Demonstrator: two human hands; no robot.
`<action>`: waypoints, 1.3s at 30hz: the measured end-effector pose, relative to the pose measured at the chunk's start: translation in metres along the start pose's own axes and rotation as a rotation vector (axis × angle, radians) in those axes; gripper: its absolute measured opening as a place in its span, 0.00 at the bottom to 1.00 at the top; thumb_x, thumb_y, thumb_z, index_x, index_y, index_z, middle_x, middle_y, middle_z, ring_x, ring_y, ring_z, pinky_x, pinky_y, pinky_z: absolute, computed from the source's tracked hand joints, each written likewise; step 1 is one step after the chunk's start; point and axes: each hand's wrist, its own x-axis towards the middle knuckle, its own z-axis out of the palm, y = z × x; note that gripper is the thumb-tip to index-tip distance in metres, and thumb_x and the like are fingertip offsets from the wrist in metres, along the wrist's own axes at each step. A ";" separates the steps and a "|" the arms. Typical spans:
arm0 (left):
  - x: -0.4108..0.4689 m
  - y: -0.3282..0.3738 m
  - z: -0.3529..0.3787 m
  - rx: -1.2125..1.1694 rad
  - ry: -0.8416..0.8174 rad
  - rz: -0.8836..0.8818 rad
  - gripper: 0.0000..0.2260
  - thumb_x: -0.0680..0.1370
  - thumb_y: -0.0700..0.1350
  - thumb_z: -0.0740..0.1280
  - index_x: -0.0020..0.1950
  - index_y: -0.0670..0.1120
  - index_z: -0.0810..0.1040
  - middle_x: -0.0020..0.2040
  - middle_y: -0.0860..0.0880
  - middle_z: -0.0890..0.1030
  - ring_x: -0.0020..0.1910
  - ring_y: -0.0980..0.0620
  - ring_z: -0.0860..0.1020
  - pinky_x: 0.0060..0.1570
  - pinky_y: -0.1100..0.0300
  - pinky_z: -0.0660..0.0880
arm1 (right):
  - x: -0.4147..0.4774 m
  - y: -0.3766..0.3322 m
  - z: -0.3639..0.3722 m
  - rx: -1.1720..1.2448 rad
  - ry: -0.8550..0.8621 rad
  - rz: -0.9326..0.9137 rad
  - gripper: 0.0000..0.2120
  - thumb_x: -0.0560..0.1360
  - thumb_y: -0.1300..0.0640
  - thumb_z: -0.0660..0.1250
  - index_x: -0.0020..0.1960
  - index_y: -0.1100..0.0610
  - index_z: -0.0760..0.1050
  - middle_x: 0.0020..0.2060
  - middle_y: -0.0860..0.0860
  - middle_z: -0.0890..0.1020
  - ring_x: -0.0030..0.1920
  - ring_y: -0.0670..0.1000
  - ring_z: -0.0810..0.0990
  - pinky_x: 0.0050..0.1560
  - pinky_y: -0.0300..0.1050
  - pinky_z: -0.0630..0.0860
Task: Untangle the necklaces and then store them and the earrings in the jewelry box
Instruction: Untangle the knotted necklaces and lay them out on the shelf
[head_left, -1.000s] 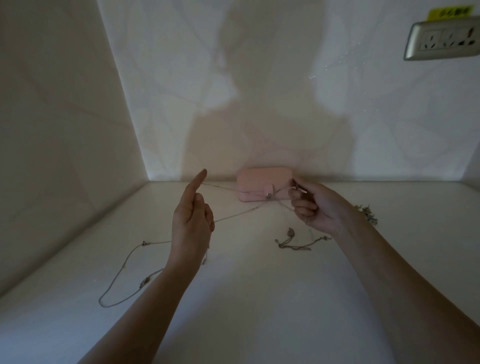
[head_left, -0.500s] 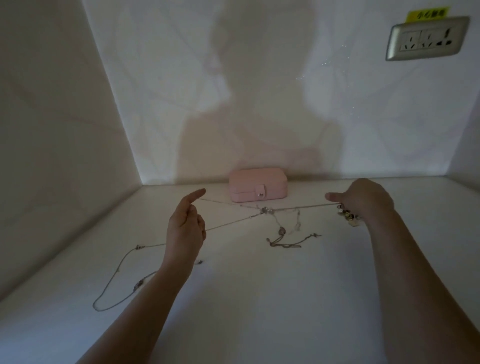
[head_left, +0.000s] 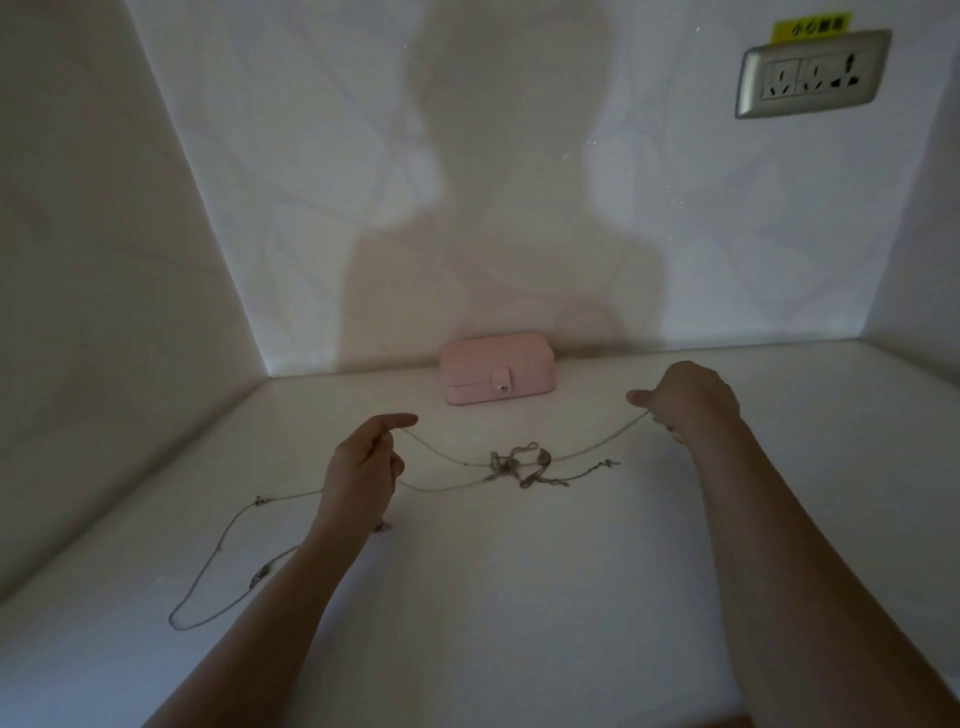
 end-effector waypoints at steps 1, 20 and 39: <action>0.000 -0.001 0.001 0.051 -0.015 0.008 0.17 0.83 0.39 0.52 0.57 0.51 0.79 0.28 0.51 0.69 0.25 0.56 0.64 0.24 0.65 0.62 | -0.001 -0.002 0.002 -0.026 0.013 -0.009 0.22 0.74 0.44 0.70 0.53 0.64 0.77 0.50 0.60 0.82 0.52 0.60 0.81 0.45 0.45 0.72; -0.007 0.007 0.007 -0.091 0.021 0.105 0.17 0.84 0.38 0.48 0.52 0.48 0.76 0.27 0.51 0.64 0.24 0.57 0.60 0.22 0.67 0.58 | -0.044 -0.051 0.046 0.245 -0.356 -0.590 0.02 0.73 0.59 0.69 0.44 0.56 0.81 0.37 0.49 0.82 0.38 0.46 0.79 0.39 0.36 0.72; 0.007 -0.018 0.017 0.236 -0.257 -0.189 0.18 0.77 0.29 0.50 0.37 0.46 0.73 0.24 0.48 0.68 0.26 0.49 0.66 0.27 0.60 0.58 | -0.021 -0.044 0.030 1.103 -0.247 -0.094 0.09 0.79 0.62 0.61 0.41 0.60 0.73 0.35 0.53 0.76 0.34 0.48 0.73 0.35 0.38 0.70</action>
